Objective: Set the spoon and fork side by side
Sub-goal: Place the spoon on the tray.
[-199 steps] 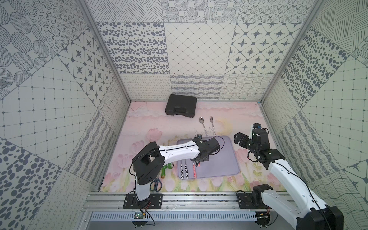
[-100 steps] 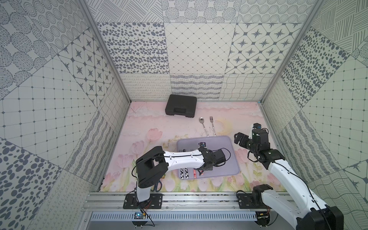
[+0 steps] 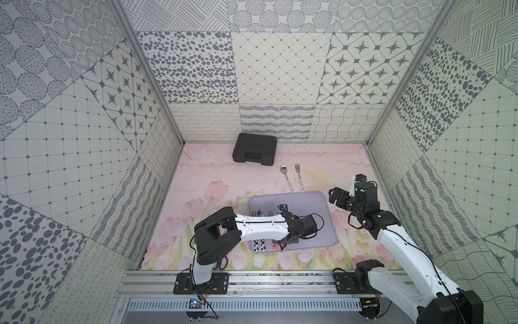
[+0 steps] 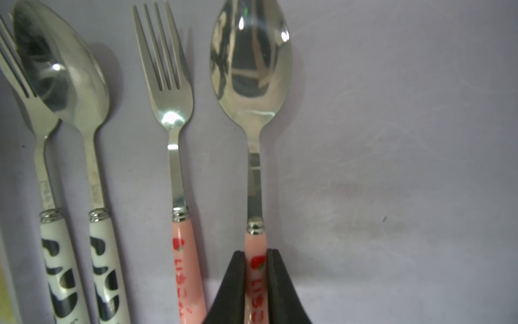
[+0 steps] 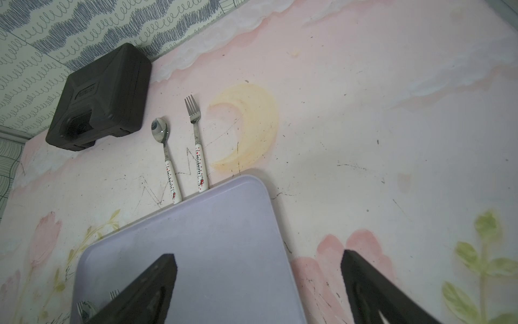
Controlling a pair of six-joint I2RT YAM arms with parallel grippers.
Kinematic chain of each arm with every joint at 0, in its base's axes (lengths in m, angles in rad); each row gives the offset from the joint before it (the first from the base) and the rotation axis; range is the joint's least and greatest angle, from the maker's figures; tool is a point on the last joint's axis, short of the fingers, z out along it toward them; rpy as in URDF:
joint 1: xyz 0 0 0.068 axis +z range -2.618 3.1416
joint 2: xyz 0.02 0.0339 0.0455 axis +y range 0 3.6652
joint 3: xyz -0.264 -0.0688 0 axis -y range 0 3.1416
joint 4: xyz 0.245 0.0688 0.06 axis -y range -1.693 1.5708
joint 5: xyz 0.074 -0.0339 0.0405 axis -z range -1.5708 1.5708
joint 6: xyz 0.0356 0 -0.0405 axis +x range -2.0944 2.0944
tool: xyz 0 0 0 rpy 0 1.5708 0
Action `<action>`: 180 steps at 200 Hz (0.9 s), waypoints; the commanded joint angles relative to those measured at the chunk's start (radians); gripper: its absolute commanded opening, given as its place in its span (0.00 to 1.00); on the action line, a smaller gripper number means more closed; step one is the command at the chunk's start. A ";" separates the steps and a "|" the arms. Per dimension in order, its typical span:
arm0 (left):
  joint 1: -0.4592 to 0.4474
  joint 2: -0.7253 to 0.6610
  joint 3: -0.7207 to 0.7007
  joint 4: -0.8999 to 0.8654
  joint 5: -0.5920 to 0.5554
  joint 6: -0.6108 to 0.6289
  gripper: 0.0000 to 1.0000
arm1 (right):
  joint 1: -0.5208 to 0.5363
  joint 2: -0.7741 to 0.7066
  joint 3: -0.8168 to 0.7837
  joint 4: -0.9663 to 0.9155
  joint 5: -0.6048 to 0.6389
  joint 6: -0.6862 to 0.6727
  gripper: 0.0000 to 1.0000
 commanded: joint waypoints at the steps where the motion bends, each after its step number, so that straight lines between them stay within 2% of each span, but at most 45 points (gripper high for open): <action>1: -0.001 -0.002 -0.020 0.000 -0.001 -0.047 0.01 | 0.007 -0.018 -0.012 0.045 -0.013 0.002 0.97; 180: -0.003 -0.030 -0.077 0.000 0.006 -0.075 0.04 | 0.009 -0.011 -0.013 0.052 -0.021 0.006 0.97</action>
